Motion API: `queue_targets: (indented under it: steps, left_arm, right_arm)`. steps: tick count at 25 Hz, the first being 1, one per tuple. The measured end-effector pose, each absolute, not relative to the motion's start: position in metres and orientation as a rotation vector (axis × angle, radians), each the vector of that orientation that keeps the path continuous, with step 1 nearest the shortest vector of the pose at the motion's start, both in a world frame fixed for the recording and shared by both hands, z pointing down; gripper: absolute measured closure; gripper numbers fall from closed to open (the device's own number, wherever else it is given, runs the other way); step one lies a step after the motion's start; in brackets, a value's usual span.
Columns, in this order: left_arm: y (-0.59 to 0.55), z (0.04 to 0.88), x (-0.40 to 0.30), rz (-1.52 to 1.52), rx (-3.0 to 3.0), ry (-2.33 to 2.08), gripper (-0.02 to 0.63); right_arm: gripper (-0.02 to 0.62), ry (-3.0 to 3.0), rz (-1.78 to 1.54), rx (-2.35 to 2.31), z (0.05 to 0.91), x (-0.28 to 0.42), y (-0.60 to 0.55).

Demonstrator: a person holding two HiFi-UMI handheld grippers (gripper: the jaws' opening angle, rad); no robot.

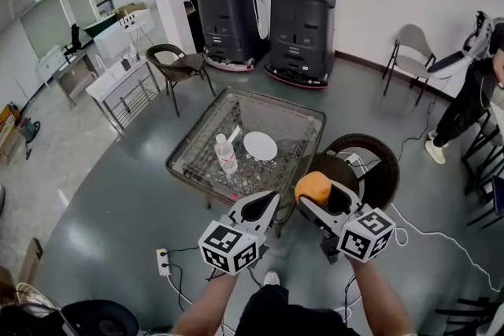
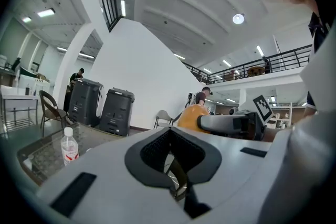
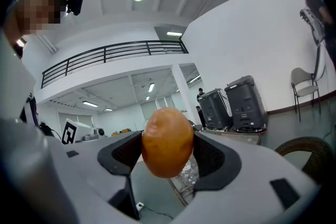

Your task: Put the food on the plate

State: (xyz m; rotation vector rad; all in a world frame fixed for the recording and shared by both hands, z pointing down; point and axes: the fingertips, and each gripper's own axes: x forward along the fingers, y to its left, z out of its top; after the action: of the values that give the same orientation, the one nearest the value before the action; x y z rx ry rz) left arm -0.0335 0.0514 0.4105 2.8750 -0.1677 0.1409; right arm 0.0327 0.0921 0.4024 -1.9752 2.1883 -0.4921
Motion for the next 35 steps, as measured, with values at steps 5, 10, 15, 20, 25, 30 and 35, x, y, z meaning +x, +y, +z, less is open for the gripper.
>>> queue_targets:
  steps: [5, 10, 15, 20, 25, 30, 35]
  left_arm:
    - [0.018, 0.417, -0.027, 0.162, 2.86, -0.153, 0.597]
    - [-0.006, 0.422, -0.014, 0.165, 2.869, -0.146, 0.597]
    - [-0.031, 0.427, 0.0, 0.17, 2.859, -0.214, 0.597]
    - [-0.06, 0.449, 0.016, 0.201, 2.831, -0.329, 0.597]
    - [-0.092, 0.472, 0.027, 0.277, 2.794, -0.461, 0.597]
    - [-0.125, 0.497, 0.033, 0.343, 2.729, -0.621, 0.597]
    - [-0.152, 0.516, 0.045, 0.387, 2.679, -0.699, 0.597]
  right_arm:
    - [0.29, 2.179, -0.506, -2.004, 0.403, 0.04, 0.061]
    - [0.29, 2.188, -0.511, -2.019, 0.408, 0.059, 0.035]
    - [0.29, 2.225, -0.565, -1.979, 0.419, 0.072, -0.001]
    - [0.29, 2.299, -0.653, -1.893, 0.445, 0.089, -0.047]
    - [0.29, 2.414, -0.739, -1.808, 0.476, 0.112, -0.097]
    - [0.29, 2.472, -0.876, -1.694, 0.511, 0.129, -0.148]
    - [0.29, 2.547, -0.961, -1.631, 0.54, 0.133, -0.187]
